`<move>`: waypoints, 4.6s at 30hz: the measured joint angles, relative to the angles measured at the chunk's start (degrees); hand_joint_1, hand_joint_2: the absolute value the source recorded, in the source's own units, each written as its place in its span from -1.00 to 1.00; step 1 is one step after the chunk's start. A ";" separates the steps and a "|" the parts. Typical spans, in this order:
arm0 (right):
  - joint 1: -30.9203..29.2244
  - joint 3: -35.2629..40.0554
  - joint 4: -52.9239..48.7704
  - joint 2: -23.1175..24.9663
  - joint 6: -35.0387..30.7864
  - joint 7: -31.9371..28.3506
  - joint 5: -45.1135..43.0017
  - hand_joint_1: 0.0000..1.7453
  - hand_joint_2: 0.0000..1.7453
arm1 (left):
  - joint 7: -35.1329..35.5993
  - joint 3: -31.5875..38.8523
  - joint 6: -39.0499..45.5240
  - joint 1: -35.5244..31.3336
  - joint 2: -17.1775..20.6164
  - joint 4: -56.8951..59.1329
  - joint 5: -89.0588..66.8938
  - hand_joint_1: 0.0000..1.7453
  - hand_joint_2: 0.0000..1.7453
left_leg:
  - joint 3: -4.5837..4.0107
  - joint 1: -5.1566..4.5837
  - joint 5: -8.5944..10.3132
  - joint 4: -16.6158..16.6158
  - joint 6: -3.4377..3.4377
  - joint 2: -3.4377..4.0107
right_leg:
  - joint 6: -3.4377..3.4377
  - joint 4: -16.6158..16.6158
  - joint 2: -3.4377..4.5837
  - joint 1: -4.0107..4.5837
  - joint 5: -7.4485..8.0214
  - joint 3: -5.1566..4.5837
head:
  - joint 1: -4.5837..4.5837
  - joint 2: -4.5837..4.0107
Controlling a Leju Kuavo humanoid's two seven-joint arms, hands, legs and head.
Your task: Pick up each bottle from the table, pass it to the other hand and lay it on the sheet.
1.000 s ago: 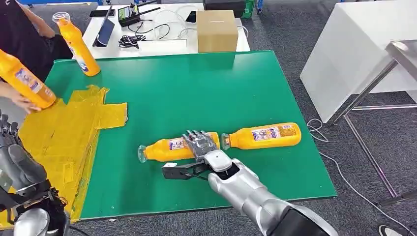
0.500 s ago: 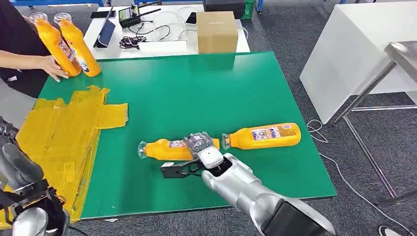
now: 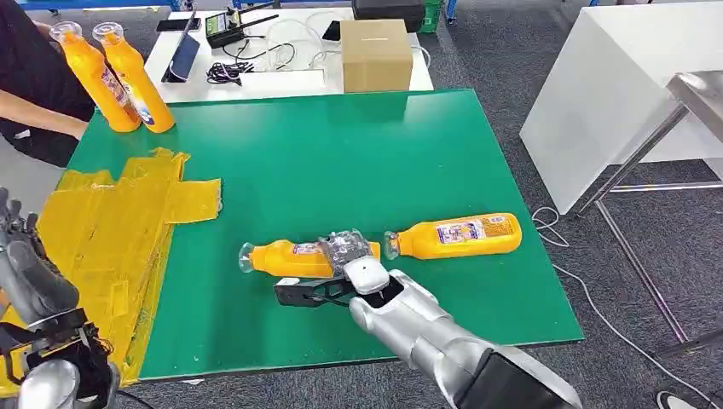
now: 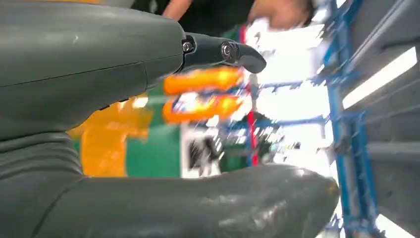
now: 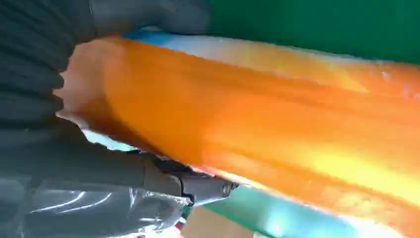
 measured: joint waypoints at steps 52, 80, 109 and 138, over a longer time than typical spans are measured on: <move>11.46 1.45 -24.35 6.49 -27.66 -13.83 -5.61 1.00 1.00 | 11.65 -12.74 -20.91 7.35 -1.31 -3.56 35.82 -1.00 1.00 | -0.46 0.00 -0.03 -0.01 0.00 -0.02 | 0.00 -0.01 -0.02 0.00 -0.01 -0.40 | 0.00 0.00; 9.60 9.62 -22.27 8.24 -25.74 -9.92 -7.36 1.00 1.00 | 10.99 -12.26 -18.49 10.31 -3.10 -6.32 35.97 1.00 1.00 | -0.45 0.00 -0.03 -0.01 0.01 -0.02 | 0.00 -0.01 -0.02 0.00 -0.01 -0.40 | 0.00 0.00; 8.86 9.99 -21.20 6.84 -22.50 -9.27 -10.64 -1.00 -1.00 | 6.58 -8.31 -15.34 11.12 -3.96 -7.28 31.39 1.00 1.00 | -0.44 0.00 -0.03 0.00 0.01 -0.01 | 0.00 -0.02 -0.01 0.00 -0.01 -0.41 | 0.00 0.00; 15.96 -7.04 -42.99 -2.95 -19.29 -10.73 -12.48 -1.00 -1.00 | 4.92 0.63 25.47 -3.29 4.72 12.00 -65.46 1.00 1.00 | -0.35 0.00 0.01 0.01 0.01 0.01 | 0.02 0.00 0.01 0.00 0.04 -0.36 | 0.00 0.00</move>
